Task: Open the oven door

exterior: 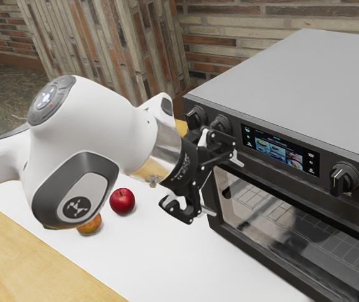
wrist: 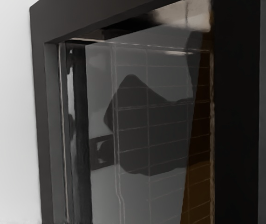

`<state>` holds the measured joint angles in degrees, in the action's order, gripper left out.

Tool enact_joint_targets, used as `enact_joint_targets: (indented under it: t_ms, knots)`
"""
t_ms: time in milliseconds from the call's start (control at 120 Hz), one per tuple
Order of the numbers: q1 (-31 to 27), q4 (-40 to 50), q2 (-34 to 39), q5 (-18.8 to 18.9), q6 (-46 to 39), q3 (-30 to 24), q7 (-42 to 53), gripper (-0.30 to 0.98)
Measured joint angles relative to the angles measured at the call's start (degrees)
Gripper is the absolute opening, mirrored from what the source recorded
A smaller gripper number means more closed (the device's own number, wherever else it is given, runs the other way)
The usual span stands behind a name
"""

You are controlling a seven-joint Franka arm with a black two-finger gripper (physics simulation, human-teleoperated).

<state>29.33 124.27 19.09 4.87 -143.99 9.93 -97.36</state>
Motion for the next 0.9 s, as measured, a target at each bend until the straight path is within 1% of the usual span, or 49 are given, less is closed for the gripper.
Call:
enact_joint_targets:
  t_ms: [92,167,233,333,417,467,483,500,550,608,633,650,692,750,833,900]
  knots:
    - [-0.92,2.4,1.61,-0.7,-0.07,-0.02,0.38,0.68]
    - [-1.98,7.39,5.99,-0.67,-0.53,-0.46,0.64,0.68]
    - [-5.62,12.89,11.6,-0.91,-0.9,-3.88,0.82,0.68]
    - [-11.58,23.21,22.98,-1.29,-1.66,-8.65,1.01,0.68]
    - [-15.63,30.46,33.34,-1.57,-1.99,-10.09,1.19,0.68]
    - [-17.97,31.37,35.74,-1.61,-1.8,-10.34,1.69,0.68]
    - [-19.14,30.21,35.45,-1.6,-1.34,-10.33,2.14,0.68]
    - [-20.59,27.13,34.3,-1.59,-0.13,-10.28,2.82,0.68]
    - [-26.95,8.8,25.69,-1.41,7.88,-10.18,5.78,0.68]
    - [-34.76,-13.58,13.2,-1.4,20.16,-9.84,9.08,0.68]
    - [-37.62,-20.29,8.63,-1.48,25.11,-9.46,10.38,0.68]
    - [-39.24,-23.08,6.1,-1.51,28.1,-8.96,11.22,0.68]
    - [-42.54,-26.72,2.04,-1.56,34.59,-8.07,13.27,0.68]
    - [-44.77,-28.77,-1.83,-1.44,41.72,-7.59,16.34,0.68]
    - [-45.46,-29.26,-5.21,-1.52,48.68,-7.41,20.26,0.69]
    - [-45.75,-27.79,-5.75,-2.87,51.91,-7.49,23.05,0.69]
